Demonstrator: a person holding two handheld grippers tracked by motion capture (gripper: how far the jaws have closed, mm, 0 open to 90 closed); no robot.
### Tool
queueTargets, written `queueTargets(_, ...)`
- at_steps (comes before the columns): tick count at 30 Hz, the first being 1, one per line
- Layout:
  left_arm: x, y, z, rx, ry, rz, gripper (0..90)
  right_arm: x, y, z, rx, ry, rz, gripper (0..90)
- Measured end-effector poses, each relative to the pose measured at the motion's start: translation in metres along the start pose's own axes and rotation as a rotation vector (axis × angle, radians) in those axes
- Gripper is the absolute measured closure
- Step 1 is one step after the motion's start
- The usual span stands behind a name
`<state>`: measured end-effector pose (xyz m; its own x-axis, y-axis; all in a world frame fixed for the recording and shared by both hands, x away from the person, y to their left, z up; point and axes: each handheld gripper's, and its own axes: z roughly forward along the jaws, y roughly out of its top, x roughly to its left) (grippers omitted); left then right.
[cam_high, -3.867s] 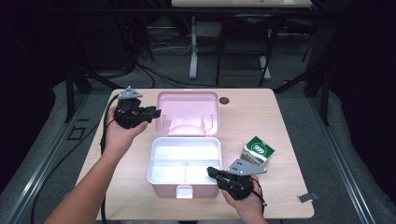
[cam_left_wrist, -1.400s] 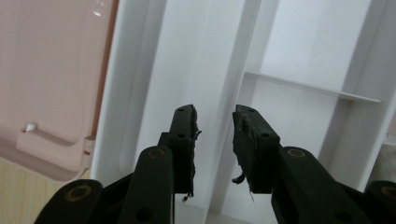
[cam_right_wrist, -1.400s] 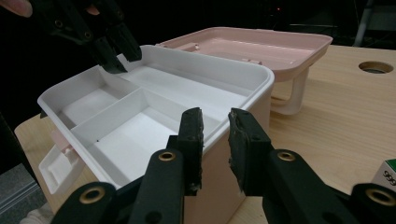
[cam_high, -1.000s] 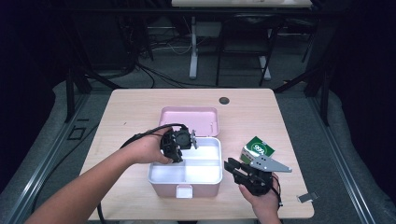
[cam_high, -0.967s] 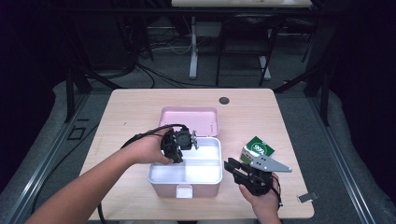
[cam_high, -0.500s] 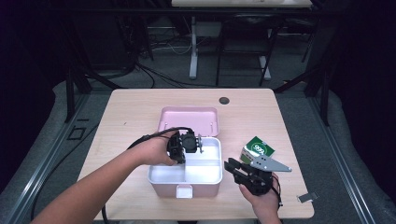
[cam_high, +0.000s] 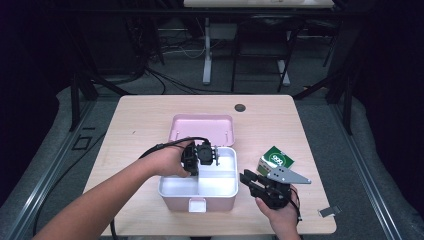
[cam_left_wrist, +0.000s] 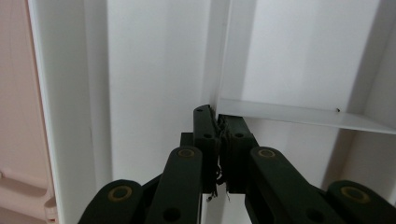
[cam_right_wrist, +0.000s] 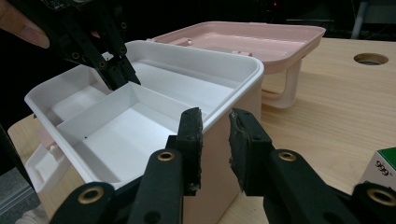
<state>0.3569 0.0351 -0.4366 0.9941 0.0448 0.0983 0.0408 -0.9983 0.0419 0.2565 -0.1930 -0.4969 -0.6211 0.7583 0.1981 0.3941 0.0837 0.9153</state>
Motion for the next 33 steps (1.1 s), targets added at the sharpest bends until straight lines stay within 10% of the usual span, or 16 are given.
queueTargets(17,-0.005,0.001,-0.004,0.018,0.042,0.072,87.8,-0.002,0.002,-0.003,-0.015,-0.007,0.008,72.7)
queueTargets(33,-0.007,-0.012,-0.042,-0.045,0.104,0.036,89.5,-0.005,0.005,-0.01,-0.041,-0.023,0.024,71.5)
